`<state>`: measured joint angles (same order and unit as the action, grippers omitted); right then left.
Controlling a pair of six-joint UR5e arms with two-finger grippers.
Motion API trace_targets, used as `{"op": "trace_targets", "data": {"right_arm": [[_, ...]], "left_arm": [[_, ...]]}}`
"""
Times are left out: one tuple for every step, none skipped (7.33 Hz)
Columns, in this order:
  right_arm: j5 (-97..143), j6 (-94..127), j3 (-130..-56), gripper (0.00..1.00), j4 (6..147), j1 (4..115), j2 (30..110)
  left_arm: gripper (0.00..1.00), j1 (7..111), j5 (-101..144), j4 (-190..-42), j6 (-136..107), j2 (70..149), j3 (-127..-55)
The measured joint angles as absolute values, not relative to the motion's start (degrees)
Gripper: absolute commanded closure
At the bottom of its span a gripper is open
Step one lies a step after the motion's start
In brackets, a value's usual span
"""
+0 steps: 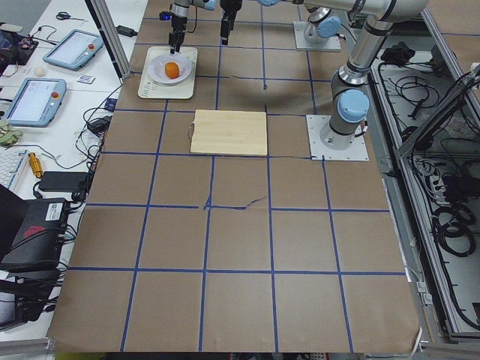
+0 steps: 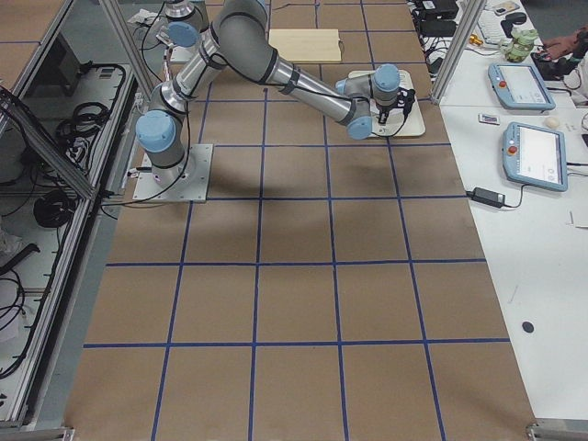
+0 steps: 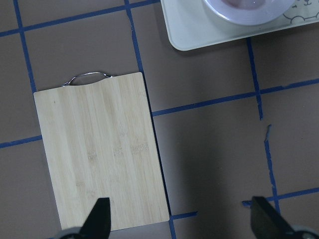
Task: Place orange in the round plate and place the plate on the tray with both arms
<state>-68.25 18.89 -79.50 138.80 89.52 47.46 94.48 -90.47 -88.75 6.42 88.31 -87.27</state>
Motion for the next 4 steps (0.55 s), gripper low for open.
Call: {"op": "trace_targets", "data": {"right_arm": [[-71.31, 15.71, -78.98, 0.00, 134.94, 89.16, 49.44], [-74.71, 12.42, -78.40, 0.00, 128.33, 88.92, 52.57], [-78.18, 9.61, -78.09, 0.00, 119.70, 88.82, 56.96], [-81.41, 8.09, -78.20, 0.00, 110.46, 88.87, 61.85]], "left_arm": [[0.00, 94.48, -90.50, -88.71, 6.42, 88.31, -87.28], [0.00, 94.49, -90.52, -88.69, 6.42, 88.30, -87.28], [0.00, 94.48, -90.52, -88.70, 6.41, 88.30, -87.27], [0.00, 94.48, -90.51, -88.74, 6.42, 88.29, -87.28]]}}
